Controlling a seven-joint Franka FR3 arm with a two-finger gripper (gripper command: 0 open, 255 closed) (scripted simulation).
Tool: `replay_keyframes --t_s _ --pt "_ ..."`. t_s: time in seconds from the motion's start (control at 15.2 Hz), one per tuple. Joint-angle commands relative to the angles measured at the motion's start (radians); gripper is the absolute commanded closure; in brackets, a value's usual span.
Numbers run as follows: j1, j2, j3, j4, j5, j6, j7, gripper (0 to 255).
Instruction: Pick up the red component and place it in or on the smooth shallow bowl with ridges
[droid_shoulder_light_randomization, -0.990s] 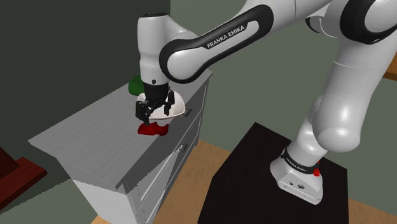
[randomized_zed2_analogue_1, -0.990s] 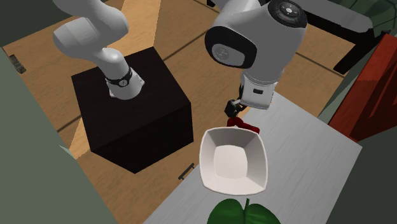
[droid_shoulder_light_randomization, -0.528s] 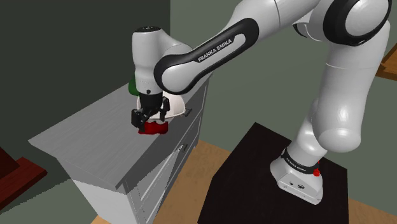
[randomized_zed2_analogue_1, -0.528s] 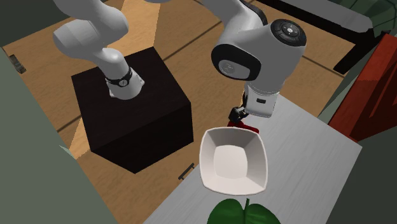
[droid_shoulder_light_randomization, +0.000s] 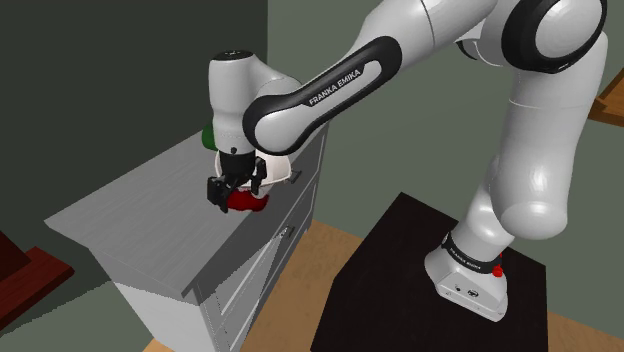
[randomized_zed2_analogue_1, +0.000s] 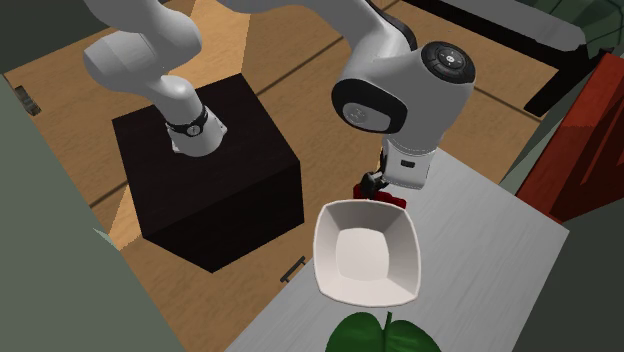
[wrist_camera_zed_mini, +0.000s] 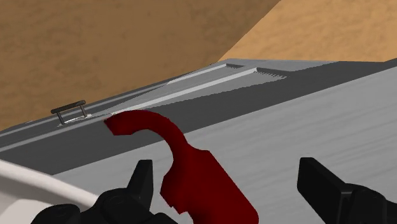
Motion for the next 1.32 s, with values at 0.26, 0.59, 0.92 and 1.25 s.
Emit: replay_keyframes --t_s 0.26,0.59,0.92,1.25 --pt "0.0 0.0 0.0 0.0 0.0 0.0 0.0 255" --pt "0.0 -0.001 0.0 -0.002 0.0 0.001 0.0 255" --pt "-0.005 -0.029 0.006 0.019 0.015 -0.045 -0.009 255" --pt "-0.009 -0.06 0.012 0.048 0.031 -0.103 -0.018 255"
